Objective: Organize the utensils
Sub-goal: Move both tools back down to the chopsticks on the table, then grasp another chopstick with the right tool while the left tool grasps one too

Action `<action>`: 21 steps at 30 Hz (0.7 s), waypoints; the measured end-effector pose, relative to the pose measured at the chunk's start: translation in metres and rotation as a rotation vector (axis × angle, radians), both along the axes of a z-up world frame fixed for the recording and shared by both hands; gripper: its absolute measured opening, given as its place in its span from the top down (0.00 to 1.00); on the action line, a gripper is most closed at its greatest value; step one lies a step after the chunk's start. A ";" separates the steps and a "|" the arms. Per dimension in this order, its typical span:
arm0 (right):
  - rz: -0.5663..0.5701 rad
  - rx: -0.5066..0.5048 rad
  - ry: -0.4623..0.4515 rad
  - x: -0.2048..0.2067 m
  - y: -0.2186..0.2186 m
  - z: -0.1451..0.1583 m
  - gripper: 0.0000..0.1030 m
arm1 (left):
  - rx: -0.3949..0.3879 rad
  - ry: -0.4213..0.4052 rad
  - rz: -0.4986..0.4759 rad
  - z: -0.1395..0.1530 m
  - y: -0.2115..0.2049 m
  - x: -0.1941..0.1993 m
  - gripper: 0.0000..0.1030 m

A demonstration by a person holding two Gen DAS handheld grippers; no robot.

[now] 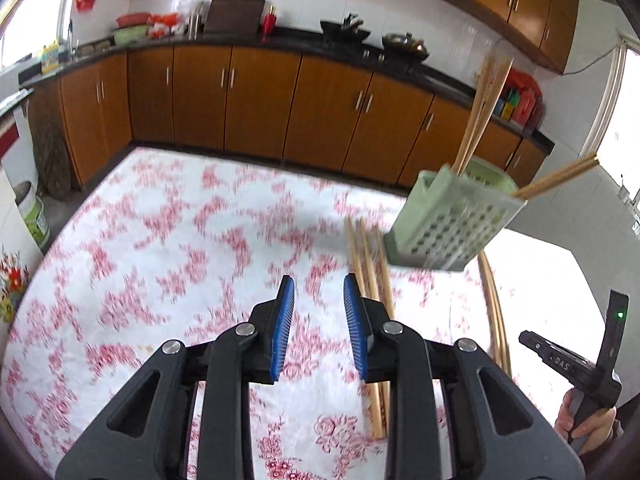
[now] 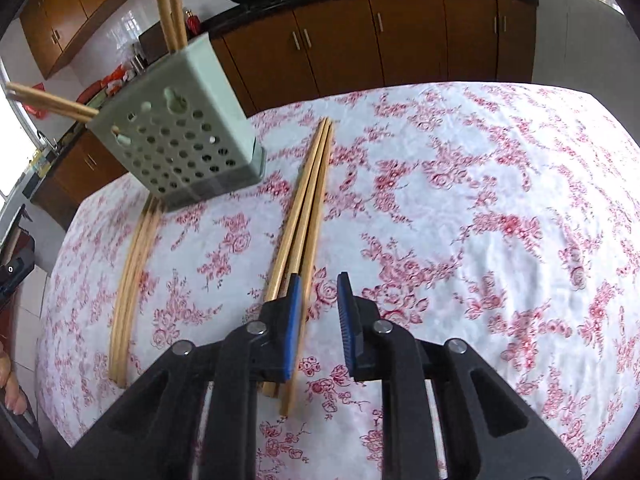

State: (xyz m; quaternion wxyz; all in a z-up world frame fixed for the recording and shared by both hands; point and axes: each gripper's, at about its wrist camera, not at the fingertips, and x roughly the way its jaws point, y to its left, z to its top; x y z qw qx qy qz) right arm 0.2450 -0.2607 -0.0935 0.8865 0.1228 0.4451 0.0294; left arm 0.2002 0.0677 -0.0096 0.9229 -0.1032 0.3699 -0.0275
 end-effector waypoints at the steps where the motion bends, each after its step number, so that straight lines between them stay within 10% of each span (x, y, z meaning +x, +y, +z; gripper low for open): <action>1: 0.005 -0.006 0.008 0.001 0.002 -0.005 0.82 | -0.002 0.014 -0.002 -0.007 0.000 -0.001 0.74; 13: 0.025 -0.153 -0.003 0.007 0.016 -0.013 0.92 | -0.034 0.076 -0.036 -0.038 -0.007 0.001 0.74; 21: -0.218 -0.172 0.015 0.008 -0.042 -0.014 0.92 | -0.061 0.113 -0.118 -0.054 -0.025 0.001 0.74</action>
